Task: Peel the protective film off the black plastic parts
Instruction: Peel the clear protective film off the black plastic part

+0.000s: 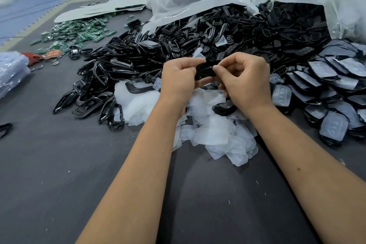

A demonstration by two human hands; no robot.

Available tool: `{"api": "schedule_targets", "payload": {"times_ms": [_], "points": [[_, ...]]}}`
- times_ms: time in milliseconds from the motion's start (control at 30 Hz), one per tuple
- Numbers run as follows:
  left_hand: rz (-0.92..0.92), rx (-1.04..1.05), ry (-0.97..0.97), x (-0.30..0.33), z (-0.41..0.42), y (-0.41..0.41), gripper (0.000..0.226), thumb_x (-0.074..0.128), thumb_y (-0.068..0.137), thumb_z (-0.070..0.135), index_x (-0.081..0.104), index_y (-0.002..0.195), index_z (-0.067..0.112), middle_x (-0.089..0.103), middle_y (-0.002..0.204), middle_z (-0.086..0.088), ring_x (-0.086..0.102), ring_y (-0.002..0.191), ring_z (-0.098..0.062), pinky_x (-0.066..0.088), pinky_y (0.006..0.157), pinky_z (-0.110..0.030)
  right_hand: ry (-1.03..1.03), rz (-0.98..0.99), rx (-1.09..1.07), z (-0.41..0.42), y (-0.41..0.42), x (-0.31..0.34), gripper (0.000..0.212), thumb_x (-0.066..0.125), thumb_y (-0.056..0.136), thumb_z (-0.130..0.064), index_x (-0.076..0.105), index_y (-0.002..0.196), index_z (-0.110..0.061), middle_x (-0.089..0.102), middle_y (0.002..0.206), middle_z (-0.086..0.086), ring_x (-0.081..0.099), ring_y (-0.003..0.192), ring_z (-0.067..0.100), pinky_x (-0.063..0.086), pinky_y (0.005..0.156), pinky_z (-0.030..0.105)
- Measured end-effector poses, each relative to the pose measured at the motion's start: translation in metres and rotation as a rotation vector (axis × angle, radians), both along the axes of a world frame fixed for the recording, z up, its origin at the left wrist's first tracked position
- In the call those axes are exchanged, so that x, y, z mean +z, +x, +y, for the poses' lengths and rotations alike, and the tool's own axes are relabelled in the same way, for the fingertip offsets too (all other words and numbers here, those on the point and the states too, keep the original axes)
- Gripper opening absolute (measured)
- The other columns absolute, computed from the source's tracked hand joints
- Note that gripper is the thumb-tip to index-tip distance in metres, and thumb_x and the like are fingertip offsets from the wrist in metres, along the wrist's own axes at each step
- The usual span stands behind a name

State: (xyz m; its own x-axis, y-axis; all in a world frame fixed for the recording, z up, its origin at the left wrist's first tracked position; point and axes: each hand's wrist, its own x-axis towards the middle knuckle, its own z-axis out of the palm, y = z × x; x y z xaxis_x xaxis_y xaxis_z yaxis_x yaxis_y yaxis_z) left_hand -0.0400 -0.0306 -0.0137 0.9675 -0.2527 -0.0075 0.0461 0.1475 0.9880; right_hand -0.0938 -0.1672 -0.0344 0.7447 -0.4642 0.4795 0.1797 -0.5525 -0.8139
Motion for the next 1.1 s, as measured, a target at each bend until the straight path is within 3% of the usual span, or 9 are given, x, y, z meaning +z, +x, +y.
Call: {"api": "schedule_targets", "payload": {"times_ms": [167,267,367,467,633,767,967,1033,1100], "points": [[-0.118,-0.004,0.144,-0.004,0.001,0.0,0.038,0.039,0.098,-0.015,0.075,0.096,-0.005,0.07,0.1,-0.022,0.076,0.079,-0.027,0.064,0.07,-0.034,-0.216,-0.032,-0.035,0.003,-0.001,0.003,0.01,0.081,0.087,-0.019,0.075,0.083,-0.012,0.071,0.07,-0.004,0.067,0.064,0.009,0.056,0.066,0.029],[-0.153,0.012,0.202,-0.006,0.001,0.001,0.033,0.045,0.097,-0.01,0.077,0.1,-0.002,0.074,0.098,-0.022,0.077,0.08,-0.031,0.065,0.073,-0.039,-0.208,-0.016,-0.062,0.003,0.0,0.003,0.011,0.083,0.085,-0.02,0.074,0.082,-0.013,0.07,0.07,-0.005,0.065,0.064,0.004,0.054,0.066,0.022],[-0.207,0.021,0.237,-0.008,0.001,-0.001,0.015,0.066,0.093,-0.003,0.077,0.102,0.001,0.076,0.089,-0.02,0.077,0.08,-0.033,0.064,0.076,-0.041,-0.194,0.001,-0.074,0.002,0.001,0.002,0.013,0.084,0.085,-0.021,0.074,0.082,-0.013,0.07,0.071,-0.005,0.066,0.064,0.003,0.055,0.066,0.023],[-0.226,0.021,0.195,-0.009,0.004,-0.001,0.017,0.071,0.088,-0.01,0.076,0.103,-0.001,0.076,0.082,-0.015,0.077,0.076,-0.03,0.065,0.075,-0.041,-0.182,-0.009,-0.06,0.003,0.0,0.002,0.018,0.085,0.084,-0.024,0.071,0.08,-0.013,0.069,0.068,-0.008,0.066,0.062,0.005,0.053,0.062,0.02],[-0.202,-0.03,0.1,-0.002,0.01,-0.001,0.019,0.067,0.088,-0.017,0.074,0.098,-0.002,0.076,0.074,-0.008,0.075,0.068,-0.021,0.062,0.064,-0.025,-0.046,0.036,-0.064,-0.003,0.001,0.002,0.03,0.088,0.081,-0.037,0.067,0.087,-0.017,0.069,0.067,-0.006,0.065,0.06,0.006,0.047,0.058,0.015],[-0.19,-0.072,0.077,0.003,0.013,-0.001,0.022,0.068,0.088,-0.016,0.074,0.092,0.004,0.075,0.071,-0.007,0.075,0.068,-0.023,0.062,0.066,-0.027,0.205,0.078,0.169,-0.004,0.0,0.004,0.014,0.082,0.09,-0.02,0.071,0.086,-0.012,0.073,0.065,0.006,0.066,0.048,0.019,0.05,0.042,0.028],[-0.243,-0.036,0.137,0.003,0.016,-0.002,0.018,0.07,0.085,-0.018,0.074,0.091,-0.002,0.071,0.066,-0.003,0.07,0.055,-0.011,0.051,0.053,-0.014,-0.078,0.025,0.132,0.002,0.0,0.008,0.021,0.082,0.089,-0.02,0.063,0.087,-0.011,0.068,0.055,-0.001,0.064,0.041,0.011,0.045,0.041,0.017],[-0.265,0.002,0.159,0.004,0.017,0.0,0.022,0.071,0.083,-0.017,0.075,0.088,0.004,0.072,0.07,-0.006,0.071,0.057,-0.017,0.054,0.055,-0.018,-0.121,0.02,0.121,0.0,-0.001,0.009,0.029,0.084,0.087,-0.025,0.058,0.092,-0.012,0.068,0.059,-0.002,0.065,0.046,0.008,0.043,0.048,0.013],[-0.276,0.08,0.167,0.004,0.017,0.003,0.024,0.072,0.083,-0.016,0.076,0.087,0.008,0.073,0.076,-0.011,0.073,0.061,-0.024,0.061,0.06,-0.029,-0.157,0.042,0.137,-0.006,-0.003,0.01,0.032,0.086,0.086,-0.031,0.061,0.09,-0.011,0.07,0.064,-0.002,0.063,0.051,0.008,0.046,0.054,0.018]]}}
